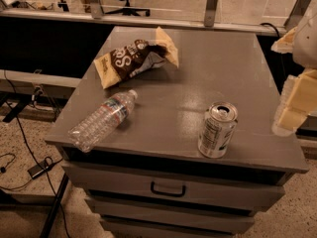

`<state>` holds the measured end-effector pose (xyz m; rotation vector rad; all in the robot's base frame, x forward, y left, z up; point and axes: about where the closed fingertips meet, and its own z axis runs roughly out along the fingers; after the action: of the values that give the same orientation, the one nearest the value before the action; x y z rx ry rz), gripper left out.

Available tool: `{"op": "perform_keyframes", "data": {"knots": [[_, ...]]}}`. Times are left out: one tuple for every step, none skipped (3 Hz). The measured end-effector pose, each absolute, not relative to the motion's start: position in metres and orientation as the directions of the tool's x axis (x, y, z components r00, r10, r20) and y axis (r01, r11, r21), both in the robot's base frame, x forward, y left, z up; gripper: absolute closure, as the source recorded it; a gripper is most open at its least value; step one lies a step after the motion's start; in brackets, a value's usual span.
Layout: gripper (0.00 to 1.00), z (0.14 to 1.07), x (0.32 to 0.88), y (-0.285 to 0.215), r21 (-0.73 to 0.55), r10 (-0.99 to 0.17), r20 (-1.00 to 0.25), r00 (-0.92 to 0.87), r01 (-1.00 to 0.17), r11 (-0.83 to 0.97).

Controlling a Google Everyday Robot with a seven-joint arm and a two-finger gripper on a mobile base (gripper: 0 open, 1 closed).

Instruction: Move 7up can near brown chip bag

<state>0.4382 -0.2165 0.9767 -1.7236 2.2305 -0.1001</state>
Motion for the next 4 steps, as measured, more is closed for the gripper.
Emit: {"op": "perform_keyframes", "data": {"knots": [[0.0, 0.977, 0.438, -0.217, -0.247, -0.953, -0.207, -0.221, -0.931, 0.27], [0.0, 0.976, 0.437, -0.212, -0.245, -0.952, -0.228, -0.204, -0.934, 0.259], [0.0, 0.962, 0.43, -0.198, -0.211, -0.946, -0.28, -0.162, -0.951, 0.225], [0.0, 0.948, 0.421, -0.178, -0.162, -0.936, -0.331, -0.115, -0.971, 0.177]]}}
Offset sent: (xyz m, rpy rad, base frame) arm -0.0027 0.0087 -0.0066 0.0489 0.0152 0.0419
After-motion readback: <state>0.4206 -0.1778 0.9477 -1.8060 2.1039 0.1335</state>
